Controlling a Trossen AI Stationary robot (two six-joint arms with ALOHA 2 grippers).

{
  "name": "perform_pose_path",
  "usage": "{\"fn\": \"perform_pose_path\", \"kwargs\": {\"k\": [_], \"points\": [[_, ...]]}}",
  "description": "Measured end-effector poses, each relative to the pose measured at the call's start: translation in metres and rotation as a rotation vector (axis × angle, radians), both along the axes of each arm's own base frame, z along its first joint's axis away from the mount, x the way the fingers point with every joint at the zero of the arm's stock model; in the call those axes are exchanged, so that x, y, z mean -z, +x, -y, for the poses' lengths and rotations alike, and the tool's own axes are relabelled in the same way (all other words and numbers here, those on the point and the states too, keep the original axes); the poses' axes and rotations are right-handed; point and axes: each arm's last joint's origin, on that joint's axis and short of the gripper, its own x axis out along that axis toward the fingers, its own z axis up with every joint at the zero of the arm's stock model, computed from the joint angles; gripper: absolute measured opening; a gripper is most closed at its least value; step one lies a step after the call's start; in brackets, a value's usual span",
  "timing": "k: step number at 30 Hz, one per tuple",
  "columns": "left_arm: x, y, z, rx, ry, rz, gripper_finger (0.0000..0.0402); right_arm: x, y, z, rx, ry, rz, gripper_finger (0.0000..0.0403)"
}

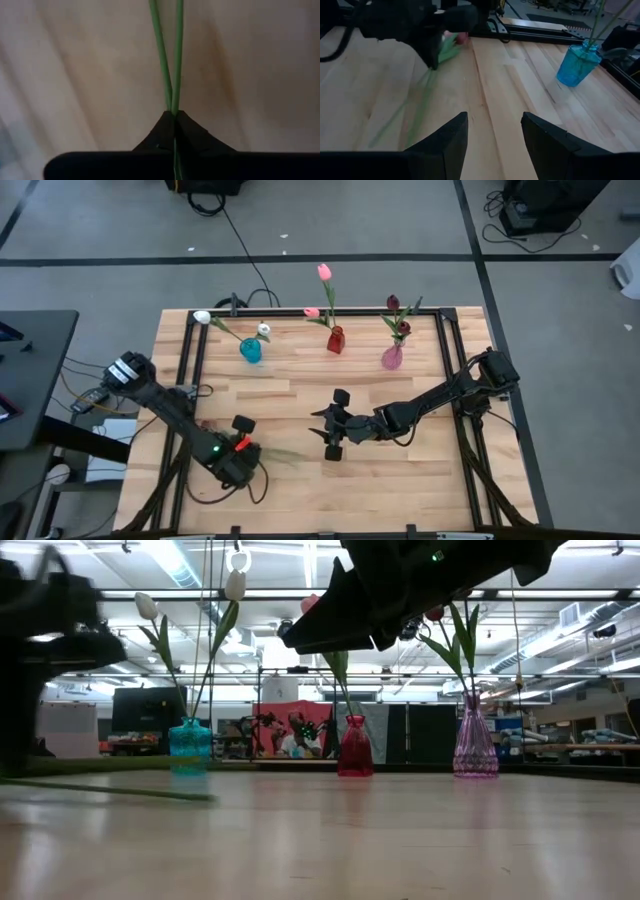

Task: Sort flowers into vase by color
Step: Put the red flower into the pink vase

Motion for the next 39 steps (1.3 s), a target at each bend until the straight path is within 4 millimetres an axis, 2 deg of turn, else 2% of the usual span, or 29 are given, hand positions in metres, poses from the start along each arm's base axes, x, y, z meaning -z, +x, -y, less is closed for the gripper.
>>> {"fn": "perform_pose_path", "kwargs": {"k": [6,12,18,24,27,31,39], "points": [[-0.006,0.021,-0.018,-0.033,0.0,0.016,0.0003,0.006,-0.003,0.002,0.006,-0.022,-0.065,0.0197],[-0.007,0.036,-0.039,-0.06,0.005,0.019,0.0002,0.014,-0.025,0.021,0.155,-0.04,-0.27,0.0186],[-0.01,0.059,-0.065,-0.104,-0.021,0.093,0.0002,-0.002,-0.052,0.043,0.16,-0.06,-0.189,0.0157],[-0.029,0.08,-0.082,-0.154,0.042,0.178,0.0001,-0.015,-0.074,0.057,0.103,0.013,-0.068,0.0149],[-0.038,0.088,-0.086,-0.154,0.077,0.227,0.0001,-0.013,-0.074,0.055,0.035,0.056,-0.003,0.0149],[-0.041,0.094,-0.089,-0.154,0.066,0.276,0.0002,-0.005,-0.064,0.052,-0.032,0.03,0.043,0.0148],[-0.04,0.094,-0.089,-0.174,0.059,0.286,0.0002,0.015,-0.051,0.054,-0.033,0.003,0.052,0.0149]]}}
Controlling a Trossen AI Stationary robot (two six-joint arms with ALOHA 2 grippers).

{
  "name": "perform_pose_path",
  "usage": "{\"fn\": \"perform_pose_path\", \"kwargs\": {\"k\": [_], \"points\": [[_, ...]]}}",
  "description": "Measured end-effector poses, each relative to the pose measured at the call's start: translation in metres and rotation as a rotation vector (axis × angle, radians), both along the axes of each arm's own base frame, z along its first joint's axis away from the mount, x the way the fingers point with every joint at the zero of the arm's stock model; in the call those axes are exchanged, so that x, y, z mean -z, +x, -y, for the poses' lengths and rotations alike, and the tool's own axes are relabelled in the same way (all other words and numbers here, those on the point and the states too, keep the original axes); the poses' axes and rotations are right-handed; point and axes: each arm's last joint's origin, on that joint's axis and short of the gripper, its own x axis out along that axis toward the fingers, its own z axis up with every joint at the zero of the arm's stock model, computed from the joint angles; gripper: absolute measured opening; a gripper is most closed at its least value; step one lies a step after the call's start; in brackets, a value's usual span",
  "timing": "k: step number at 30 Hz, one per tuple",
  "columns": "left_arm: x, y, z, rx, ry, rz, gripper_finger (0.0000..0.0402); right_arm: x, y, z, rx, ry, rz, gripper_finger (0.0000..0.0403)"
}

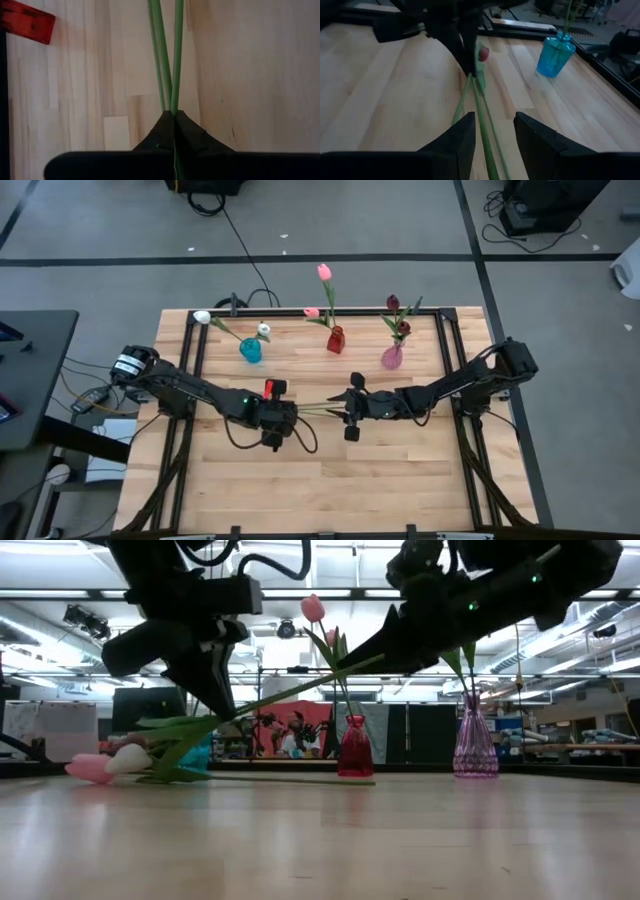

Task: Sort flowers into vase by color
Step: Put the red flower into the pink vase

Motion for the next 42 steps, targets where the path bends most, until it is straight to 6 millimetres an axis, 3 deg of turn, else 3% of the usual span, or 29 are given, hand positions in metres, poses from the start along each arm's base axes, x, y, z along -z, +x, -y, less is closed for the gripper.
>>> {"fn": "perform_pose_path", "kwargs": {"k": [8,19,30,36,42], "points": [[0.022,-0.009,-0.009,-0.012,0.037,-0.025,0.0003,0.001,0.004,0.008,-0.037,0.059,0.016,0.0149],[0.02,-0.001,-0.011,-0.027,0.007,0.054,0.0003,-0.011,0.021,-0.004,-0.091,0.085,-0.003,0.0149],[0.019,0.0,-0.011,-0.024,-0.017,0.065,0.0005,0.007,0.026,-0.005,-0.08,0.009,-0.093,0.0149],[0.019,0.001,-0.01,-0.01,-0.039,0.068,0.003,0.01,0.024,-0.004,-0.071,-0.052,-0.142,0.0148],[0.019,0.001,-0.009,-0.009,-0.043,0.074,0.0028,0.013,0.022,-0.002,-0.035,-0.078,-0.173,0.0101]]}}
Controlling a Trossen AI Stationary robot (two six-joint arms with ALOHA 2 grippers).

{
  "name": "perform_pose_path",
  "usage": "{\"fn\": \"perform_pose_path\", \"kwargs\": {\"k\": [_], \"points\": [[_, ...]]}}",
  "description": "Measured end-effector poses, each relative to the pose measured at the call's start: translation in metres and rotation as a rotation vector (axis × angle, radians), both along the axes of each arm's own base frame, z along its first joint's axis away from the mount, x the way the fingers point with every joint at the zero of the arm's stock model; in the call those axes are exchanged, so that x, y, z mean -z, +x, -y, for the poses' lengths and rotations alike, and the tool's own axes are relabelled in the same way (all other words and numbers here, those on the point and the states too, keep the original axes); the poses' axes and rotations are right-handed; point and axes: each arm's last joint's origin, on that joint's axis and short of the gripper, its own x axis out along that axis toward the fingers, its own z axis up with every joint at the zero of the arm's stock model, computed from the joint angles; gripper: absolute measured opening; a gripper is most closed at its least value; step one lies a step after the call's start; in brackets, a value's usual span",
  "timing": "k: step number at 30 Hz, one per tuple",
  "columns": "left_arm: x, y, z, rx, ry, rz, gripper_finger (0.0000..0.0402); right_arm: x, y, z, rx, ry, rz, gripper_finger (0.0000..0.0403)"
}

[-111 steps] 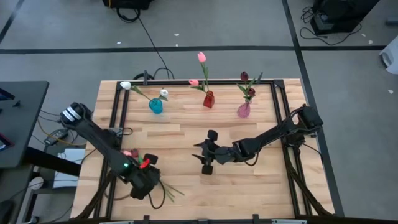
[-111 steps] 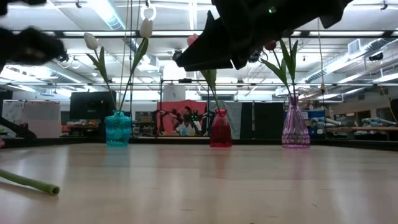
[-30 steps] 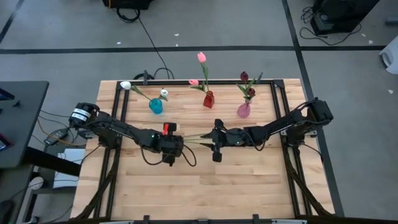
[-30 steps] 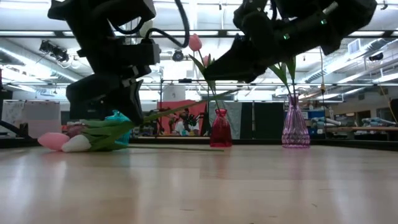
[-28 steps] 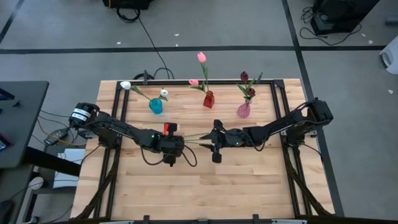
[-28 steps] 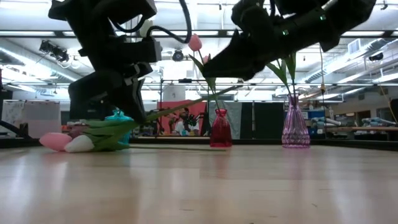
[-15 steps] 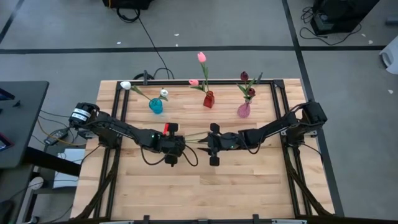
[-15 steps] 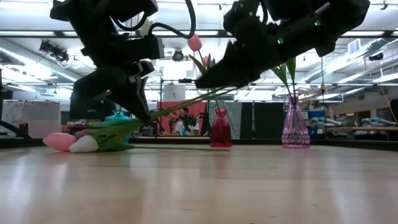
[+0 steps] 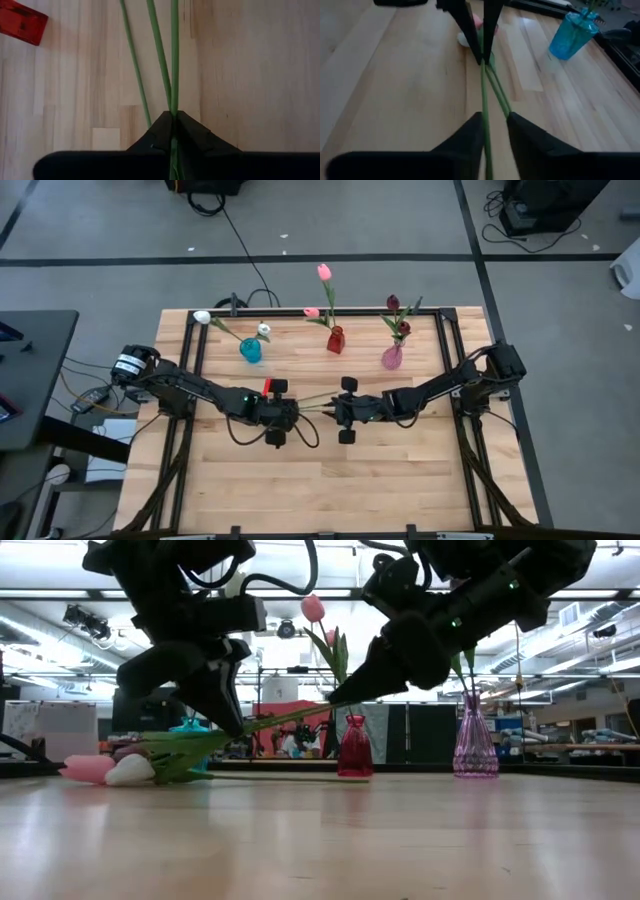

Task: Sort flowers into vase by color
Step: Put the red flower into the pink vase

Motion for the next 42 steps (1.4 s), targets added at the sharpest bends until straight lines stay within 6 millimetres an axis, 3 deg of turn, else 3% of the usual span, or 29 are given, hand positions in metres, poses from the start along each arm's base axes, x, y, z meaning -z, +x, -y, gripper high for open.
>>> {"fn": "perform_pose_path", "kwargs": {"k": [7,11,21,31,42], "points": [[-0.001,0.001,0.0,0.011,0.005,0.014,0.0024,0.004,-0.003,0.001,0.006,-0.005,-0.053,0.0012],[-0.002,0.002,0.0,-0.028,0.004,0.038,0.0038,0.004,-0.003,0.003,0.032,-0.013,-0.05,0.0011],[-0.008,-0.002,0.005,-0.066,-0.002,0.078,0.0135,0.004,-0.002,0.008,0.078,0.031,-0.039,0.0003],[0.0,-0.017,0.037,-0.05,0.125,0.252,0.014,0.005,-0.002,0.011,0.136,0.063,-0.035,0.0002],[0.018,-0.05,0.033,-0.04,-0.198,0.594,0.014,0.0,0.0,0.031,0.337,0.076,0.062,0.0004]]}}
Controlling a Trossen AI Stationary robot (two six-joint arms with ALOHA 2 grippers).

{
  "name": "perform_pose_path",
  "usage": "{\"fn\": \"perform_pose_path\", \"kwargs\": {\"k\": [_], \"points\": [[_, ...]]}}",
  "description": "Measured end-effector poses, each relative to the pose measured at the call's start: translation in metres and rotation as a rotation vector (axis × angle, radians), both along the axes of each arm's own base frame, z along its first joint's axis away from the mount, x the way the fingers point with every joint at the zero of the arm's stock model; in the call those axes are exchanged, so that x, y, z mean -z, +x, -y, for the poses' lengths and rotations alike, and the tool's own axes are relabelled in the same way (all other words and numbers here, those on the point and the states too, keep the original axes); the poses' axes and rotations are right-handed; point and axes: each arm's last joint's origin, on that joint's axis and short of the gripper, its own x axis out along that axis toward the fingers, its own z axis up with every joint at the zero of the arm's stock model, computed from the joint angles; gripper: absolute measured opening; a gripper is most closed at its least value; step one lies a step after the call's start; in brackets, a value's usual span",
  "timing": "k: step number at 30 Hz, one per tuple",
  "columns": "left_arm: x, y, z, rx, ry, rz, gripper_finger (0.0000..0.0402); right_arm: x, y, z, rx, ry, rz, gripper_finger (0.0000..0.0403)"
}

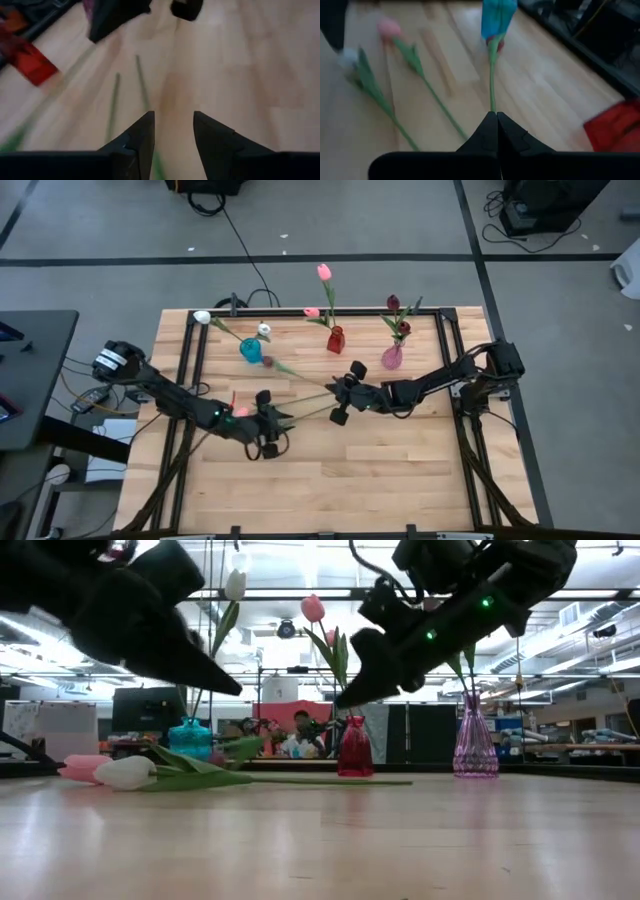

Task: Sort flowers into vase by color
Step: Put the red flower into the pink vase

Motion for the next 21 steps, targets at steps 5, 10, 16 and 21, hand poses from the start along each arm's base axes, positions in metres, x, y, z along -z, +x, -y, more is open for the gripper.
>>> {"fn": "perform_pose_path", "kwargs": {"k": [5,10,16,21], "points": [[0.008,-0.01,-0.004,-0.006,-0.144,0.178,0.014,-0.011,0.006,0.0,-0.034,-0.049,0.096,0.0005],[0.005,-0.018,-0.009,-0.021,-0.204,0.345,0.014,-0.024,0.007,-0.001,-0.055,-0.103,0.174,0.0006],[0.005,-0.02,-0.012,-0.069,-0.176,0.372,0.014,-0.047,-0.001,-0.009,-0.035,-0.23,0.187,0.0007],[0.005,-0.02,-0.012,-0.065,-0.173,0.364,0.014,-0.066,-0.015,-0.012,-0.1,-0.158,0.187,0.0009]]}}
